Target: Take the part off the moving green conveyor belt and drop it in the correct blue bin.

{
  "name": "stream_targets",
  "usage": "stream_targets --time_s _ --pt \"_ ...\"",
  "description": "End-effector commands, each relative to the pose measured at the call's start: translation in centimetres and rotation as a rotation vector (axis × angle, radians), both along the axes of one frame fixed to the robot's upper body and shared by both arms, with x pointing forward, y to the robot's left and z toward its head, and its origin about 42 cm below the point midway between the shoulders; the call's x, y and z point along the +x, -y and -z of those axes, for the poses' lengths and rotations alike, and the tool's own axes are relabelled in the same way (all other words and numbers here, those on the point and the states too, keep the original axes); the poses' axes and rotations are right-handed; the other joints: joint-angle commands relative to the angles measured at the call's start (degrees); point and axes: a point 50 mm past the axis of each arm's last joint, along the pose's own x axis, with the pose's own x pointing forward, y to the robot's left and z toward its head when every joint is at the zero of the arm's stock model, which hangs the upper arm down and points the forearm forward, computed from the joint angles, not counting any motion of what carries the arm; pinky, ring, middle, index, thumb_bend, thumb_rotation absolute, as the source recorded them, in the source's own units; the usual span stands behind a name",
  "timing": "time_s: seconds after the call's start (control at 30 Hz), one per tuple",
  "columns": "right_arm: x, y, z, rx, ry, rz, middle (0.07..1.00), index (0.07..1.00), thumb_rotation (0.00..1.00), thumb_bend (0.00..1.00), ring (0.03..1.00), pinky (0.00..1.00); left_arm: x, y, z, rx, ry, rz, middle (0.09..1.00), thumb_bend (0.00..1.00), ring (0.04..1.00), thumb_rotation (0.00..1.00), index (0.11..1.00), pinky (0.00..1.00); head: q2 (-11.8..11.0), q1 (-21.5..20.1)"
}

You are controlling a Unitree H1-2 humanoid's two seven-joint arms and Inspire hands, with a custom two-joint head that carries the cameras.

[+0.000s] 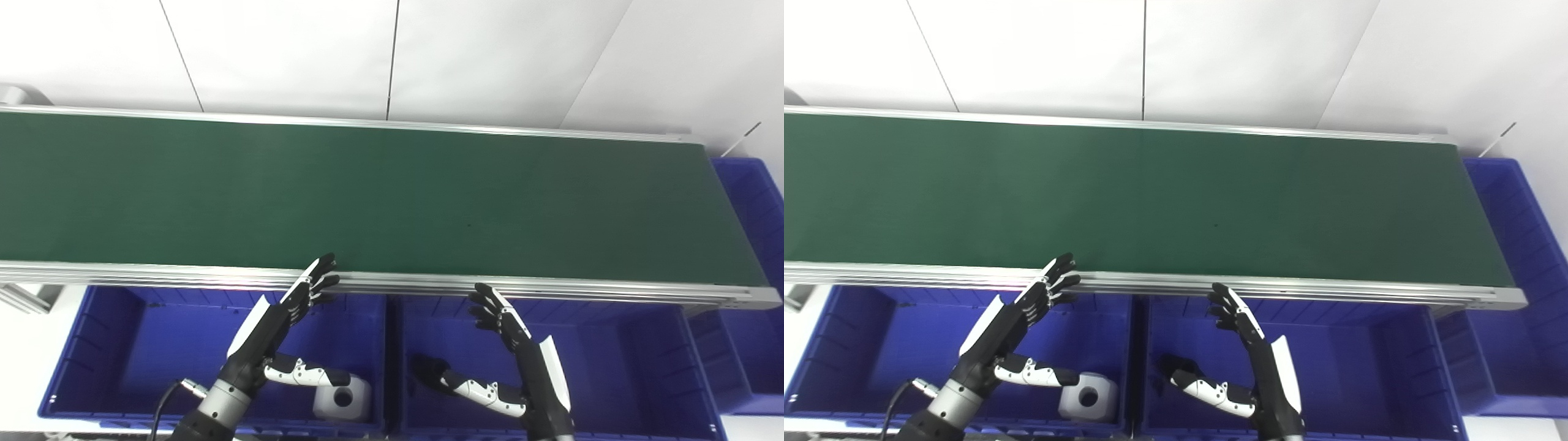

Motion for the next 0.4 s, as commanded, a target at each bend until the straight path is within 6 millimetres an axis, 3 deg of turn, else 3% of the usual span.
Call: stream_targets --time_s 0.0,0.37 --pt "0.0 -0.1 -1.1 0.024 0.078 -0.006 0.856 0.887 0.41 0.81 0.801 0.73 0.1 -0.1 -0.9 -0.014 0.063 -0.001 0.956 0.92 0.904 0.34 0.943 0.82 0.0 0.1" --pt "-0.4 -0.2 -1.3 0.041 0.074 0.009 0.854 0.877 0.43 0.82 0.801 0.74 -1.1 -1.3 -1.6 0.041 0.084 -0.012 0.887 0.9 0.868 0.31 0.847 0.8 0.4 -0.6"
